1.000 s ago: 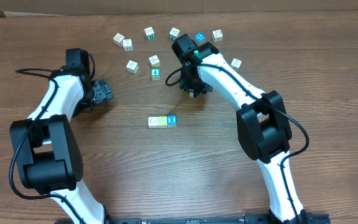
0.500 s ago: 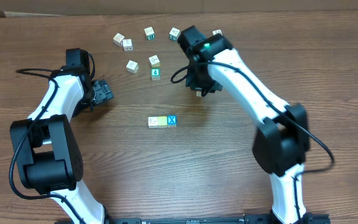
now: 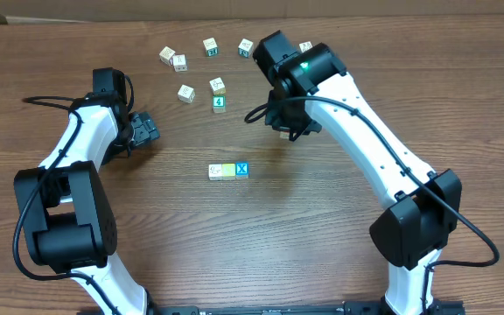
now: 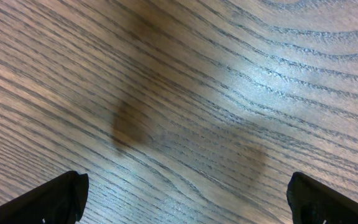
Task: Form a horizontal line
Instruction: 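Move the held red block down toward the blue-X block row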
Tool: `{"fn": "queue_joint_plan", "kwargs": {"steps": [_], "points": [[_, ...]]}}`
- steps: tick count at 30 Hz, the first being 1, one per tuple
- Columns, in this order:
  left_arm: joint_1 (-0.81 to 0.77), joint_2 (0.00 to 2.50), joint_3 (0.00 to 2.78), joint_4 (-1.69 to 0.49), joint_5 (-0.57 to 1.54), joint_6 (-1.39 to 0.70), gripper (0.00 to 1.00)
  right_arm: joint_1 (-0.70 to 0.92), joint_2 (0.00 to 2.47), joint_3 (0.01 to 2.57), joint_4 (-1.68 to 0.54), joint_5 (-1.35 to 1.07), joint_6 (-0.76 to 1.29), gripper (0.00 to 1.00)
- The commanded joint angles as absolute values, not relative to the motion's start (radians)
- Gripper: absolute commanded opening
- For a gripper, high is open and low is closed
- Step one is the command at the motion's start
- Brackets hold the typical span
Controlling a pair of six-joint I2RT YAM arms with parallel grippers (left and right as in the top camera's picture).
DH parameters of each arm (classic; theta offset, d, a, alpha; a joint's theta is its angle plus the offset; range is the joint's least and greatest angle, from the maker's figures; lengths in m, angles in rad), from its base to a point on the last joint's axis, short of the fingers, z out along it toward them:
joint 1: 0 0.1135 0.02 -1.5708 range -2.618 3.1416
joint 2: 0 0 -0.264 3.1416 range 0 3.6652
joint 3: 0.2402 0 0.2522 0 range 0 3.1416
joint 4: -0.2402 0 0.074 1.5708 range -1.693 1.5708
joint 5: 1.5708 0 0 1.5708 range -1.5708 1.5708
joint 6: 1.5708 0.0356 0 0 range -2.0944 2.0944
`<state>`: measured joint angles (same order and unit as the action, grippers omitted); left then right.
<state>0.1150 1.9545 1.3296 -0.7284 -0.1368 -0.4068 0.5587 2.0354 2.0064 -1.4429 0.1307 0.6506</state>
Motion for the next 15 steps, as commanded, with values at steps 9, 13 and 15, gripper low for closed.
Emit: {"fn": "queue_joint_plan", "kwargs": {"steps": [9, 13, 15], "points": [[0.112, 1.958, 1.328, -0.727, -0.149, -0.381, 1.00, 0.569, 2.021, 1.912, -1.434, 0.138, 0.659, 0.24], [0.112, 1.958, 1.328, -0.727, -0.149, -0.381, 0.99, 0.569, 2.021, 1.798, -1.363, 0.136, 0.659, 0.24], [0.112, 1.958, 1.328, -0.728, -0.149, -0.381, 0.99, 0.569, 2.021, 1.766, -1.335, 0.133, 0.659, 0.24]]}}
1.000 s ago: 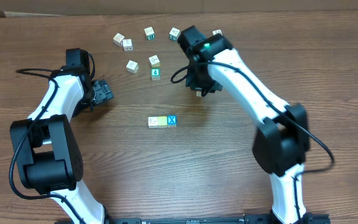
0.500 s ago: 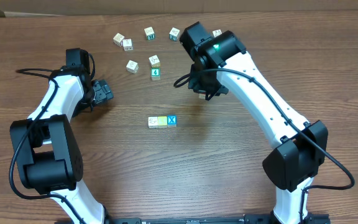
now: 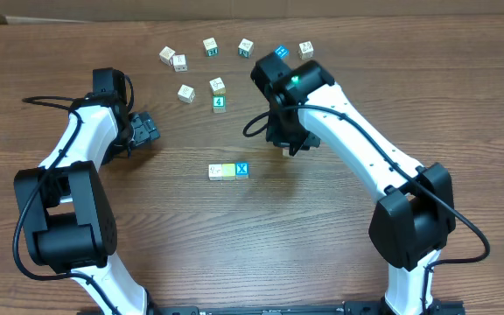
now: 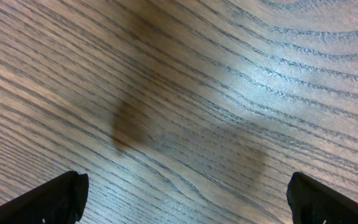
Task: Form a horizontal line
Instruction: 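Move the held red block down toward the blue-X block row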
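Note:
Three small cubes form a short row (image 3: pixel 228 171) on the wooden table (image 3: pixel 322 254): a white one, a pale green one, and a blue one marked X (image 3: pixel 241 169). My right gripper (image 3: pixel 288 145) hangs just above and to the right of the row's blue end; its fingers are hidden under the wrist. My left gripper (image 3: pixel 150 129) rests at the left, well away from the row. In the left wrist view the left gripper (image 4: pixel 188 205) is open over bare wood, its fingertips (image 4: pixel 61 198) wide apart.
Several loose cubes lie at the back of the table: a green one marked 4 (image 3: pixel 219 102), white ones (image 3: pixel 186 92) (image 3: pixel 218 85) (image 3: pixel 167 54) (image 3: pixel 210 45), a blue one (image 3: pixel 280 52) and one at the far right (image 3: pixel 305 49).
My right arm has shifted towards the near left, bringing its gripper closer to the row's blue end. A blue cube at the back now shows. The left arm has not moved.

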Tool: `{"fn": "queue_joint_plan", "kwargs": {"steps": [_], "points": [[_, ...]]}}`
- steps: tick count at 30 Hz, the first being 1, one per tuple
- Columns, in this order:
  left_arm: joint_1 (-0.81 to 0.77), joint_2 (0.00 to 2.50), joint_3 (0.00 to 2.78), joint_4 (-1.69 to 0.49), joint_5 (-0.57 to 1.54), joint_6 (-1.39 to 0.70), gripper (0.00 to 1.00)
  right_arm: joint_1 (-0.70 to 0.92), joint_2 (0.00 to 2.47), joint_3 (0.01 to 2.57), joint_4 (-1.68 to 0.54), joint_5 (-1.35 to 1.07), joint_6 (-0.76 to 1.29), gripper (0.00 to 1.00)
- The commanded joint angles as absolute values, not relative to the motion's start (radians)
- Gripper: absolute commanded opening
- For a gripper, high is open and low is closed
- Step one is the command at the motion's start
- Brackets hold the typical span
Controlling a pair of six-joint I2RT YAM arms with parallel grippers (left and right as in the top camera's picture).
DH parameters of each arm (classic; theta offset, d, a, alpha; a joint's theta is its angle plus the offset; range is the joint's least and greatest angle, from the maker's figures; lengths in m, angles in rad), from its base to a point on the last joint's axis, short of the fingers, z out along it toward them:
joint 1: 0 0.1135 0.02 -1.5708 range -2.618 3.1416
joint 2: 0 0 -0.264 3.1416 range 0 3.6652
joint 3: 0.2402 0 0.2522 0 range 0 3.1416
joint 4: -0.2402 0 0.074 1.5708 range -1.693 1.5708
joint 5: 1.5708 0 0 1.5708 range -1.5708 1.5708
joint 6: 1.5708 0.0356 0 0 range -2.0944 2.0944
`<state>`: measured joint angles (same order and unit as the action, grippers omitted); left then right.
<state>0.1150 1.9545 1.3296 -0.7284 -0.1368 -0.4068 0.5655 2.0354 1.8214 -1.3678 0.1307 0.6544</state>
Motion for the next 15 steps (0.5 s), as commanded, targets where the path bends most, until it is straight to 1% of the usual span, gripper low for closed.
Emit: {"fn": "queue_joint_plan", "kwargs": {"steps": [1, 6, 15], "points": [[0.112, 1.958, 1.328, -0.727, -0.149, -0.381, 1.00, 0.569, 2.021, 1.747, -1.315, 0.134, 0.659, 0.24], [0.112, 1.958, 1.328, -0.728, -0.149, -0.381, 1.00, 0.569, 2.021, 1.711, -1.253, 0.134, 0.659, 0.24], [0.112, 1.958, 1.328, -0.728, -0.149, -0.381, 1.00, 0.569, 2.022, 1.707, -1.238, 0.134, 0.643, 0.24]]}}
